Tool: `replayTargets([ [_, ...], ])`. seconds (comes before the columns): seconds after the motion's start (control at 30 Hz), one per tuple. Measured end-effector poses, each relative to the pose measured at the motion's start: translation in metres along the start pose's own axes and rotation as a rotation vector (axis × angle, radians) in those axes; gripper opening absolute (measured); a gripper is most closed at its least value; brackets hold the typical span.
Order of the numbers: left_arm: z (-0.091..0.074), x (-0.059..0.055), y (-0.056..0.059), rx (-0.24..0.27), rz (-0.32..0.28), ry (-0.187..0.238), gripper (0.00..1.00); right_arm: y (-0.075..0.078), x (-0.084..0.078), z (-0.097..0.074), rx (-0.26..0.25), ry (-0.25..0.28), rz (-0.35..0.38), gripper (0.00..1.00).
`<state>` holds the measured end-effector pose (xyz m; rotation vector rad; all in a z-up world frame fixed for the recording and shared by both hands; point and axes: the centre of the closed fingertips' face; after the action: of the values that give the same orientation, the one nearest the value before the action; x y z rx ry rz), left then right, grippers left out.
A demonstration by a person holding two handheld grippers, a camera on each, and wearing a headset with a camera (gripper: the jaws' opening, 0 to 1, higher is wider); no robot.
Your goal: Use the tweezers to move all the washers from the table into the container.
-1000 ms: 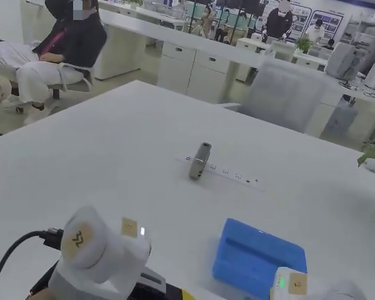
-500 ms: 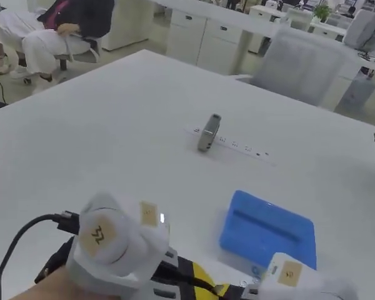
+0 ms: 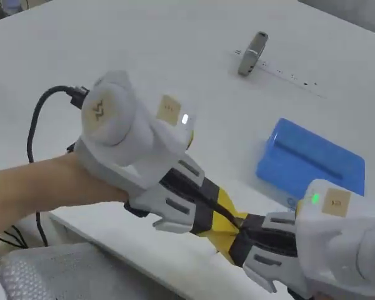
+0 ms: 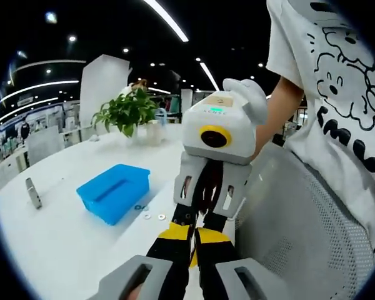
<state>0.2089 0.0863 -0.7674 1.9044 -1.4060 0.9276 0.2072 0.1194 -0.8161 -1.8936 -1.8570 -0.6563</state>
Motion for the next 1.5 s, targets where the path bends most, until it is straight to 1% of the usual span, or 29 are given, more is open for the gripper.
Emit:
replayTargets([
  [0.13, -0.002, -0.002, -0.003, 0.031, -0.022, 0.017, 0.00, 0.001, 0.001, 0.001, -0.017, 0.003, -0.002, 0.03],
  [0.17, -0.003, -0.002, -0.004, 0.056, -0.024, 0.018, 0.00, 0.001, 0.001, 0.002, -0.024, 0.007, -0.004, 0.03],
  [0.2, -0.004, -0.004, -0.006, 0.080, -0.047, 0.014, 0.01, 0.003, 0.002, 0.002, -0.032, 0.015, 0.008, 0.03],
  [0.27, -0.006, -0.006, -0.005, 0.105, -0.142, 0.023, 0.10, 0.005, 0.002, 0.002, -0.031, 0.032, 0.064, 0.03],
  [0.33, -0.016, -0.006, -0.014, 0.192, -0.269, 0.067, 0.17, 0.011, 0.000, 0.000, -0.046, 0.035, 0.110, 0.03],
  [0.37, -0.025, -0.007, -0.021, 0.249, -0.353, 0.106, 0.20, 0.013, -0.001, -0.002, -0.056, 0.036, 0.122, 0.03],
  [0.43, -0.039, -0.012, -0.031, 0.345, -0.435, 0.129, 0.25, 0.022, -0.003, -0.010, -0.095, 0.058, 0.181, 0.03],
  [0.47, -0.051, -0.023, -0.037, 0.426, -0.412, 0.042, 0.26, 0.027, -0.004, -0.014, -0.113, 0.066, 0.210, 0.03],
  [0.5, -0.063, -0.032, -0.045, 0.521, -0.428, -0.013, 0.28, 0.037, -0.006, -0.022, -0.152, 0.077, 0.247, 0.03],
  [0.53, -0.075, -0.037, -0.051, 0.604, -0.440, -0.055, 0.29, 0.045, -0.007, -0.028, -0.182, 0.088, 0.274, 0.03],
  [0.57, -0.079, -0.037, -0.052, 0.628, -0.450, -0.053, 0.30, 0.057, -0.010, -0.037, -0.232, 0.107, 0.320, 0.03],
  [0.6, -0.089, -0.032, -0.055, 0.691, -0.497, -0.002, 0.31, 0.066, -0.013, -0.043, -0.262, 0.123, 0.354, 0.03],
  [0.63, -0.095, -0.031, -0.055, 0.715, -0.531, 0.033, 0.32, 0.079, -0.019, -0.051, -0.304, 0.132, 0.400, 0.03],
  [0.67, -0.101, -0.028, -0.054, 0.741, -0.597, 0.089, 0.34, 0.088, -0.023, -0.056, -0.341, 0.135, 0.426, 0.03],
  [0.7, -0.105, -0.030, -0.052, 0.770, -0.653, 0.114, 0.39, 0.097, -0.028, -0.062, -0.376, 0.143, 0.451, 0.03],
  [0.77, -0.108, -0.040, -0.049, 0.844, -0.714, 0.104, 0.52, 0.115, -0.037, -0.073, -0.445, 0.158, 0.499, 0.03],
  [0.83, -0.109, -0.044, -0.047, 0.923, -0.684, 0.062, 0.62, 0.127, -0.046, -0.076, -0.477, 0.153, 0.522, 0.03],
  [0.87, -0.110, -0.045, -0.047, 0.953, -0.681, 0.048, 0.65, 0.136, -0.051, -0.078, -0.520, 0.151, 0.526, 0.03],
  [0.97, -0.113, -0.044, -0.051, 1.030, -0.627, -0.021, 0.74, 0.143, -0.053, -0.077, -0.535, 0.176, 0.548, 0.03],
  [1.0, -0.115, -0.043, -0.051, 1.046, -0.631, -0.024, 0.75, 0.147, -0.054, -0.078, -0.555, 0.181, 0.541, 0.03],
  [1.03, -0.120, -0.036, -0.052, 1.069, -0.630, -0.002, 0.76, 0.149, -0.054, -0.077, -0.571, 0.191, 0.536, 0.03],
  [1.1, -0.122, -0.032, -0.055, 1.098, -0.621, 0.031, 0.75, 0.153, -0.056, -0.075, -0.577, 0.211, 0.571, 0.03],
  [1.13, -0.121, -0.033, -0.057, 1.111, -0.606, 0.025, 0.74, 0.154, -0.056, -0.073, -0.584, 0.220, 0.573, 0.03],
  [1.17, -0.122, -0.038, -0.057, 1.127, -0.584, -0.015, 0.73, 0.155, -0.057, -0.072, -0.588, 0.224, 0.574, 0.03],
  [1.2, -0.121, -0.043, -0.054, 1.122, -0.586, -0.045, 0.70, 0.156, -0.058, -0.070, -0.596, 0.226, 0.582, 0.03],
  [1.23, -0.120, -0.043, -0.053, 1.123, -0.593, -0.032, 0.69, 0.157, -0.060, -0.069, -0.604, 0.232, 0.587, 0.03],
  [1.3, -0.120, -0.050, -0.055, 1.117, -0.615, -0.048, 0.68, 0.159, -0.065, -0.066, -0.602, 0.268, 0.666, 0.03],
  [1.37, -0.117, -0.051, -0.055, 1.109, -0.616, -0.068, 0.68, 0.156, -0.070, -0.065, -0.610, 0.273, 0.690, 0.03],
  [1.5, -0.114, -0.053, -0.054, 1.104, -0.587, -0.105, 0.66, 0.147, -0.080, -0.058, -0.597, 0.244, 0.707, 0.03],
])
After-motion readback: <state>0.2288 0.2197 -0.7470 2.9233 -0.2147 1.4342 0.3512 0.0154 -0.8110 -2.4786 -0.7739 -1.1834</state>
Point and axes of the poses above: the centre of the closed fingertips' face, and the gripper's own axes: z roughly forward along the fingers, y roughly to its right, x roughly out of its top, and after that the axes turned 12 degrees about -y, right-handed
